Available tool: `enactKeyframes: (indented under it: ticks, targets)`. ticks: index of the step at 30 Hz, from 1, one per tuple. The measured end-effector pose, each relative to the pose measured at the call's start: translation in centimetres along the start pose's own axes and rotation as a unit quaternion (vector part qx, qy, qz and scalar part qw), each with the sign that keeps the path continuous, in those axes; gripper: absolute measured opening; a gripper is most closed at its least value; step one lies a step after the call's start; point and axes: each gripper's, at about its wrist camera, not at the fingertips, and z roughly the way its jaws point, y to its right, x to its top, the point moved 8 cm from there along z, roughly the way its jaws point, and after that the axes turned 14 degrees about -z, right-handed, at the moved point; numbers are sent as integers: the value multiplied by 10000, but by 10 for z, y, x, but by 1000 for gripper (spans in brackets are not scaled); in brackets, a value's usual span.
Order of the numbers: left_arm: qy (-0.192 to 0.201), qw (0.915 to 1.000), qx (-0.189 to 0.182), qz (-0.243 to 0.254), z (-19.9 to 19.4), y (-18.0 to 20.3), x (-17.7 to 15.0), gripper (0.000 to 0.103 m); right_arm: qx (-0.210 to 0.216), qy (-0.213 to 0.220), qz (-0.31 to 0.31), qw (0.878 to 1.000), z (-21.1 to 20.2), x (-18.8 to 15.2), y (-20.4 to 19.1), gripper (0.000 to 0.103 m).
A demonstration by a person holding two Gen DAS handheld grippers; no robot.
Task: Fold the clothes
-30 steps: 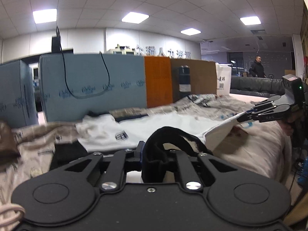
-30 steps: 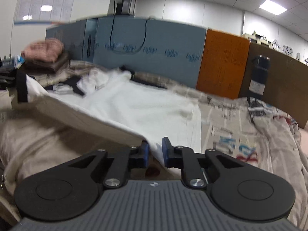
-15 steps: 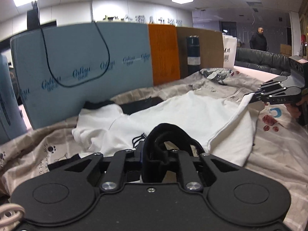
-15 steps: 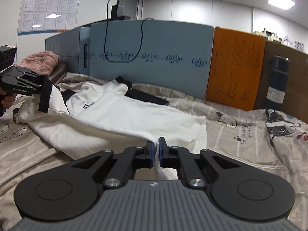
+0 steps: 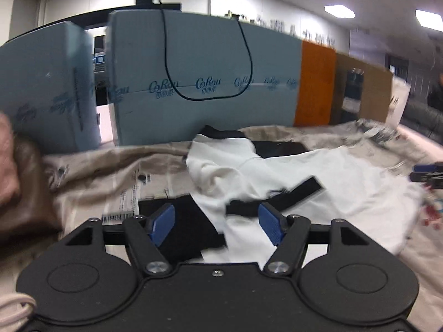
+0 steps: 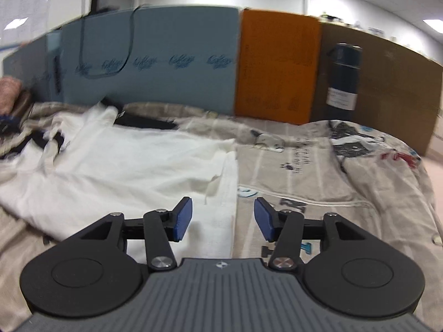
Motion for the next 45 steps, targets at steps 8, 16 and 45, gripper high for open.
enactKeyframes:
  ticks: [8,16,45]
  targets:
    - [-385,9981,-389,289,-50,36,-74,63,291,230,1095,9933,-29,-6,-21,59]
    - [-618,9945,-701,-481,-31,30,-70,48,772,141,1582,9843,-30,-16,-43,60]
    - [456,9763,-542,2045,-65,60,-71,66,494,-356,2634,9628,-49,-34,-26,69]
